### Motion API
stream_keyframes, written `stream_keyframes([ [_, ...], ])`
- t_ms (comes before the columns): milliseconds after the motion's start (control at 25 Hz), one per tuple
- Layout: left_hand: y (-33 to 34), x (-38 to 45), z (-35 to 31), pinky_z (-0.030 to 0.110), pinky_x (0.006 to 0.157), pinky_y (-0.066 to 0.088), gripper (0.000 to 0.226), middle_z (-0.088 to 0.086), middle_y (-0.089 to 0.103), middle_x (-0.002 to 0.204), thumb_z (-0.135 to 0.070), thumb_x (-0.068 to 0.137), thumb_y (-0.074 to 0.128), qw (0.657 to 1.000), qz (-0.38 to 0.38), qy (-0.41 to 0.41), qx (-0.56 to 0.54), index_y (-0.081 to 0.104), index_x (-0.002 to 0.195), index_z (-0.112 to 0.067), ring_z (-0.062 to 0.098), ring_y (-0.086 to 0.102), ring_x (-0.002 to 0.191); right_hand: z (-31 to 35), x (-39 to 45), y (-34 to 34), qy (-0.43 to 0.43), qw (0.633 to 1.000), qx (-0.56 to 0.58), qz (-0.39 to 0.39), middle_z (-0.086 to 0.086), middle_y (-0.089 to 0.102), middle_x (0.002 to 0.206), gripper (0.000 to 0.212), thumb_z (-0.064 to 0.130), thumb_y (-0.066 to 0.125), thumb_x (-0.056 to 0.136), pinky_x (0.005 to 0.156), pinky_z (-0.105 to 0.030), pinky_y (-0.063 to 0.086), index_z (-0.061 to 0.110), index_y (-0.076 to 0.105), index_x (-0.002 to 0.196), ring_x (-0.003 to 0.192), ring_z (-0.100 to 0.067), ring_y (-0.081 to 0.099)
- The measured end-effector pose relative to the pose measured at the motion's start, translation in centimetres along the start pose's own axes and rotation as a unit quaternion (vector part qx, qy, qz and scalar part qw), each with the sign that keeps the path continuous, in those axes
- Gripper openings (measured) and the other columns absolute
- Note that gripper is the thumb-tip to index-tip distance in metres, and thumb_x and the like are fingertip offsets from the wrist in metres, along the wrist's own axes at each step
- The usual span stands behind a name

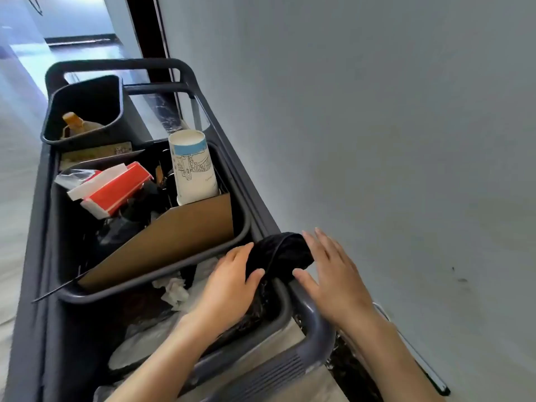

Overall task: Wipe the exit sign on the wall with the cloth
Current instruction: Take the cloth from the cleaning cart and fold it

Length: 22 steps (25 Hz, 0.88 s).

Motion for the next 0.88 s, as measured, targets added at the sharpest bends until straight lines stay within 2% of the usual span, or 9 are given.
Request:
stream_keyframes([
  [160,1.3,2.0,1.5,0.035,0.116,0.031,0.059,-0.003,0.036,0.155,-0.036,0.102,0.053,0.997,0.024,-0.039,-0.059,0.028,0.153,-0.024,0.016,0.031,0.142,-0.9,3.3,1.7,-0.007,0.997,0.027,0.066,0.007,0.004,0.162,0.072,0.043,0.048,0.094,0.119,-0.034,0.015,0.032,0.007,0.152,0.148,-0.014,0.006],
  [240,1.7,2.7,2.0,0.036,0.113,0.036,0.058,-0.004,0.043,0.151,-0.036,0.101,0.055,0.996,0.032,-0.052,-0.065,0.031,0.152,-0.025,0.016,0.037,0.139,-1.1,4.4,2.4,-0.012,0.995,0.053,0.083,0.008,0.016,0.16,0.071,0.038,0.052,0.092,0.117,-0.032,0.022,0.033,0.012,0.151,0.145,-0.013,0.018],
  [320,1.6,3.3,2.0,0.033,0.104,0.045,0.05,-0.005,0.056,0.139,-0.035,0.099,0.059,0.996,0.029,-0.058,-0.068,0.041,0.145,-0.026,0.016,0.05,0.129,-1.1,4.9,2.7,-0.012,0.994,0.07,0.084,0.008,0.034,0.153,0.067,0.035,0.055,0.091,0.109,-0.031,0.033,0.034,0.022,0.149,0.137,-0.014,0.036],
  [440,1.1,3.7,2.0,0.025,0.079,0.046,0.029,-0.01,0.069,0.114,-0.033,0.096,0.065,0.996,0.026,-0.072,-0.051,0.06,0.124,-0.028,0.013,0.062,0.107,-1.0,4.7,2.5,0.005,0.996,0.078,0.045,0.006,0.048,0.138,0.055,0.034,0.057,0.09,0.097,-0.029,0.04,0.033,0.037,0.141,0.122,-0.016,0.049],
  [600,0.0,3.5,1.9,0.024,0.067,0.046,0.004,-0.016,0.069,0.089,-0.032,0.094,0.066,0.995,0.04,-0.069,-0.055,0.064,0.094,-0.035,0.005,0.064,0.087,-1.0,3.5,1.7,0.044,0.996,0.07,0.019,0.003,0.056,0.124,0.035,0.031,0.056,0.089,0.082,-0.031,0.045,0.031,0.05,0.124,0.107,-0.021,0.057],
  [680,-0.4,3.1,1.3,0.018,0.06,0.043,0.014,-0.016,0.069,0.08,-0.029,0.095,0.067,0.995,0.041,-0.056,-0.074,0.063,0.084,-0.037,-0.001,0.063,0.078,-1.2,2.6,1.0,0.051,0.997,0.058,0.013,0.005,0.06,0.119,0.03,0.031,0.056,0.089,0.076,-0.03,0.042,0.03,0.052,0.118,0.104,-0.021,0.058],
  [760,-0.9,2.4,0.0,0.018,0.06,0.043,0.016,-0.014,0.071,0.078,-0.026,0.094,0.068,0.995,0.036,-0.034,-0.092,0.065,0.082,-0.036,-0.002,0.064,0.075,-1.9,1.3,0.2,0.067,0.995,0.078,-0.004,0.006,0.063,0.115,0.026,0.03,0.057,0.088,0.073,-0.029,0.041,0.03,0.055,0.114,0.103,-0.019,0.059],
  [880,-1.3,1.4,-3.3,0.021,0.063,0.049,0.012,-0.012,0.073,0.076,-0.024,0.094,0.068,0.989,0.025,0.001,-0.146,0.07,0.085,-0.031,-0.001,0.066,0.072,-3.7,-1.8,-1.9,0.108,0.976,0.179,-0.055,0.01,0.065,0.107,0.02,0.031,0.059,0.087,0.071,-0.022,0.042,0.035,0.056,0.106,0.095,-0.011,0.06],
])
Point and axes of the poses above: each hand's wrist, its own x-axis towards the middle knuckle, its own y-axis out of the palm, z = x × y, the point moved 6 cm from there along x, towards the middle knuckle
